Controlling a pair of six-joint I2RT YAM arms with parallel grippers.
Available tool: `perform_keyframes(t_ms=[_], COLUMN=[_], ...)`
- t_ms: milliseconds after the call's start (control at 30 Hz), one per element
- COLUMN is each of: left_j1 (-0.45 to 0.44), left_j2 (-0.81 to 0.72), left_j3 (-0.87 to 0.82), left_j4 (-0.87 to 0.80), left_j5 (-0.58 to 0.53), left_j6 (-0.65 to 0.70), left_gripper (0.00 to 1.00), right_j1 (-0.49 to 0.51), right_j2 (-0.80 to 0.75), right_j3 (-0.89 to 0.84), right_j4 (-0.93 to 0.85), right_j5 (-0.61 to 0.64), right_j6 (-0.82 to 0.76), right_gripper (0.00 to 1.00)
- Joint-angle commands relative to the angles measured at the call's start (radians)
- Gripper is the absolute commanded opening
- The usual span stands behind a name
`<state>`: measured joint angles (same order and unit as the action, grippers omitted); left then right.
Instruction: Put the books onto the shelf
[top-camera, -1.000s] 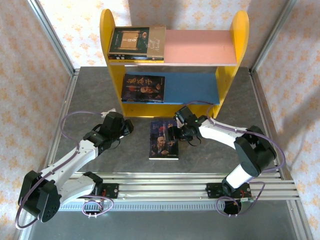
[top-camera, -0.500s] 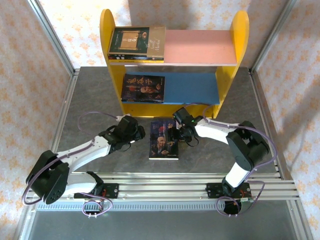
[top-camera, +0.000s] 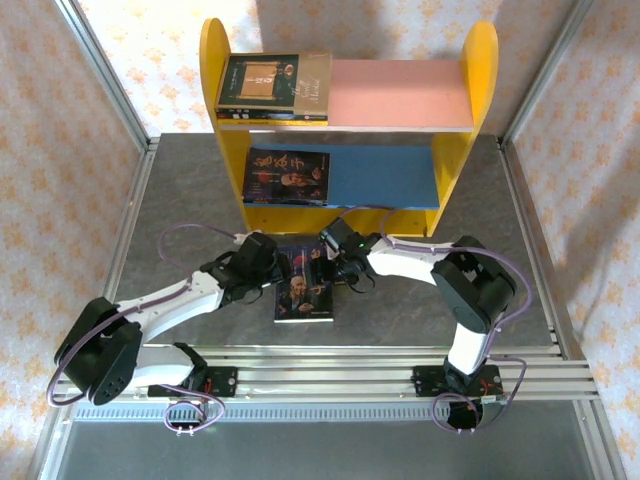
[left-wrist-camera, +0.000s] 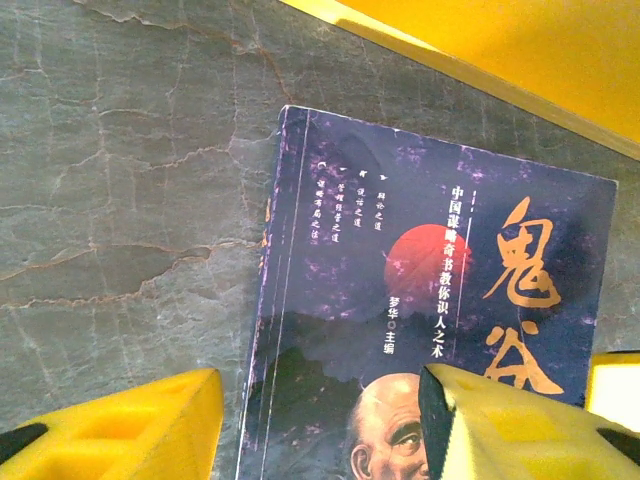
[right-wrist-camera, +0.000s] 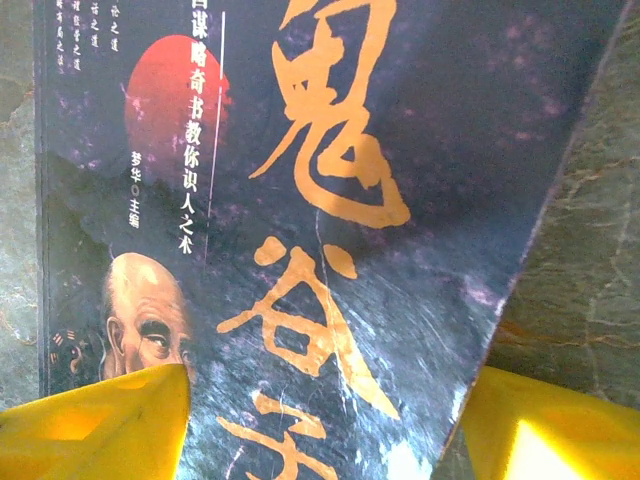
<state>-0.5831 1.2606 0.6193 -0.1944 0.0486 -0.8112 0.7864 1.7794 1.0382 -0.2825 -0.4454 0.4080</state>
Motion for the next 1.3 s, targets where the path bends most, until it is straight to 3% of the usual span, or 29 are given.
perform_keyframes(t_ms=[0,333,667,1267], left_j1=[-0.009,-0.010,-0.009,-0.006], left_j2=[-0.030,-0.014,0.018,0.034], left_j3=[-0.010,-0.012,0.003,-0.006], left_j4=[-0.044,-0.057,-0.082,-0.131], left_j5=[-0.036,-0.031,-0.016,-0.049], left_j6=[0.006,0.024,0.054,0.078], left_gripper=[0.56,0.56,0.56,0.57], right_j1=[0.012,0.074,0.091,0.091], right_j2=[0.031,0.083,0.116,0.118], right_j3=[0.027,-0.035,-0.053,-0.045], right_j4=[0.008,0.067,0.108,0.085], right_j5=[0.002,0.092,0.096,0.108], right_j6=[0.002,0.044,0.059,0.041], right_gripper=[0.70,0.63,0.38,0.30])
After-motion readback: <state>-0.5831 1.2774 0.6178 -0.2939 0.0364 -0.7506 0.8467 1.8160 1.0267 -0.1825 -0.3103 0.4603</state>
